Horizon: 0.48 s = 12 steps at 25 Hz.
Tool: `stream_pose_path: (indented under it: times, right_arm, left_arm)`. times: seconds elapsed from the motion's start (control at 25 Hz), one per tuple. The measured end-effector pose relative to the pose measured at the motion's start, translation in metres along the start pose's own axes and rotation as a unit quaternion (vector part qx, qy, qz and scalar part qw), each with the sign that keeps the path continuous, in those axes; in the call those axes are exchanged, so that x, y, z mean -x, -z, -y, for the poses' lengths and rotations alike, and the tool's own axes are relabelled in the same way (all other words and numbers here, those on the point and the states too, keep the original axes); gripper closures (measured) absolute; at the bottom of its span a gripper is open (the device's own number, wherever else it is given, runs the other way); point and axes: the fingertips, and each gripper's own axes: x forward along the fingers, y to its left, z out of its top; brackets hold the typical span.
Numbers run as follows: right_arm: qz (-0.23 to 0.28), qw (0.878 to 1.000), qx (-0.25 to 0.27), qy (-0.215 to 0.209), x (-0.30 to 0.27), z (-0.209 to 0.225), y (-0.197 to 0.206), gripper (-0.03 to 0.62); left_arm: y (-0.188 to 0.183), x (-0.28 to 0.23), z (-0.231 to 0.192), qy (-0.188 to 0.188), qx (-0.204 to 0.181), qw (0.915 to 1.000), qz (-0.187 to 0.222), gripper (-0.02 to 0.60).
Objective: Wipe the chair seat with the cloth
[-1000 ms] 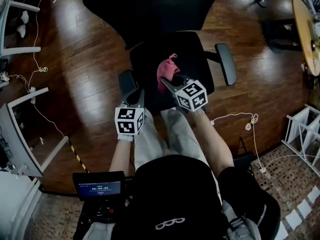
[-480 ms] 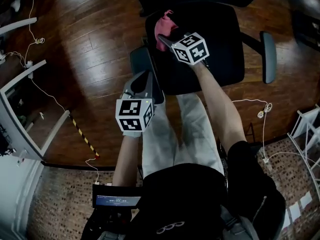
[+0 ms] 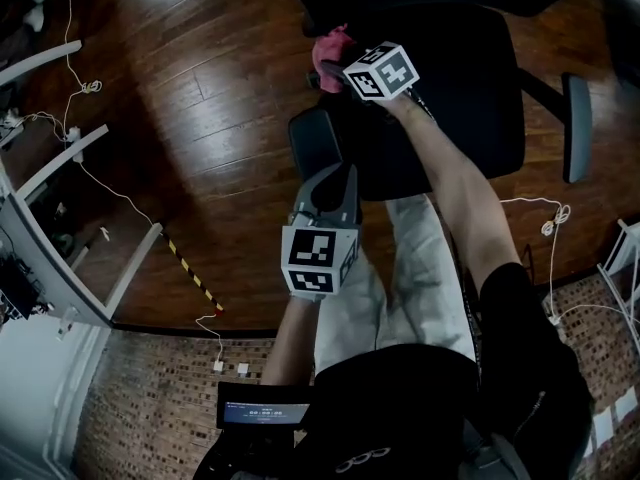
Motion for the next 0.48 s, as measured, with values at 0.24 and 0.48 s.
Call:
stream_pose_path:
  times: [0.24, 0.48]
  right_arm:
    - [-0.007, 0.998, -0.04, 0.039, 0.009, 0.046, 0.019, 0.519]
    - [-0.005, 0.992, -0.062, 0.113, 0.05, 0.102, 0.026, 0.52]
  left_arm:
    - [0.005, -0.01, 0.006, -0.008, 0.005, 0.9998, -0.015, 0.588]
    - [0.013, -0.012, 0.008, -0.017, 0.019, 0.9994, -0.024, 0.588]
